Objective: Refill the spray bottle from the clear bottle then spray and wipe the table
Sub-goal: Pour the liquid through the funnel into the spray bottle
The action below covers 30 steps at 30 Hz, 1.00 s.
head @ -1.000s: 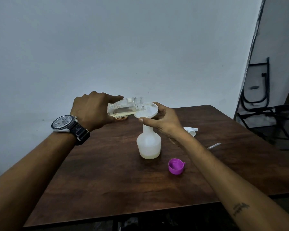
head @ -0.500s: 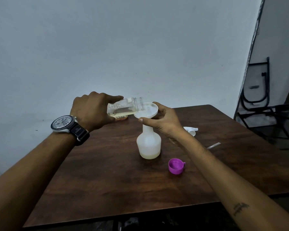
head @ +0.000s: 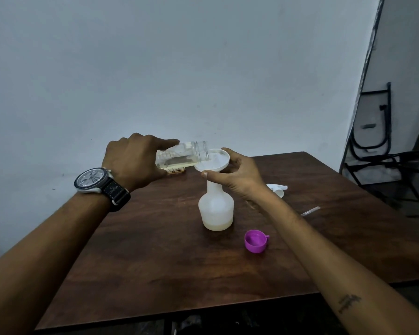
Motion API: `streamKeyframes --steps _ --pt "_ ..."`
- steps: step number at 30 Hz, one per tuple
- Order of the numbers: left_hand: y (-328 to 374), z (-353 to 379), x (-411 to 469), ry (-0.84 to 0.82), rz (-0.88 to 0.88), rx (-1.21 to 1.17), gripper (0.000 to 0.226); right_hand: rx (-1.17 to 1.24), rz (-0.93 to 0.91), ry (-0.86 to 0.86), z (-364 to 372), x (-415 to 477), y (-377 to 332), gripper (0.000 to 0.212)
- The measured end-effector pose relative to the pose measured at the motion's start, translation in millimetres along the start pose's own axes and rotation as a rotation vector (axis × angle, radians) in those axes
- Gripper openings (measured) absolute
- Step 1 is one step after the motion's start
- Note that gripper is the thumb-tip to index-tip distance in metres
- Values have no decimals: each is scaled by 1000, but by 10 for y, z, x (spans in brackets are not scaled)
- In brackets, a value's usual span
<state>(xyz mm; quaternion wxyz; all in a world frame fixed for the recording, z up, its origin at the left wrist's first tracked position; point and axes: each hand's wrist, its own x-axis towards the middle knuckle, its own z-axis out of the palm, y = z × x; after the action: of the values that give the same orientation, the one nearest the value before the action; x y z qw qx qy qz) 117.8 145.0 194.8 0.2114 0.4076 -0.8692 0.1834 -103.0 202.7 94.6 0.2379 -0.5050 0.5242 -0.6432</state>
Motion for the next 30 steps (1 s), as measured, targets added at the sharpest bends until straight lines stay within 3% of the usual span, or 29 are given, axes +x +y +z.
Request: streamKeyframes --steps 12,26,30 --pt "-16 21 17 -22 11 -14 87 -4 3 -6 1 23 29 49" --pt "-26 30 32 5 8 -11 70 18 6 -7 7 22 22 47" --pt "-12 25 27 -15 9 -11 80 4 6 -10 0 28 24 47"
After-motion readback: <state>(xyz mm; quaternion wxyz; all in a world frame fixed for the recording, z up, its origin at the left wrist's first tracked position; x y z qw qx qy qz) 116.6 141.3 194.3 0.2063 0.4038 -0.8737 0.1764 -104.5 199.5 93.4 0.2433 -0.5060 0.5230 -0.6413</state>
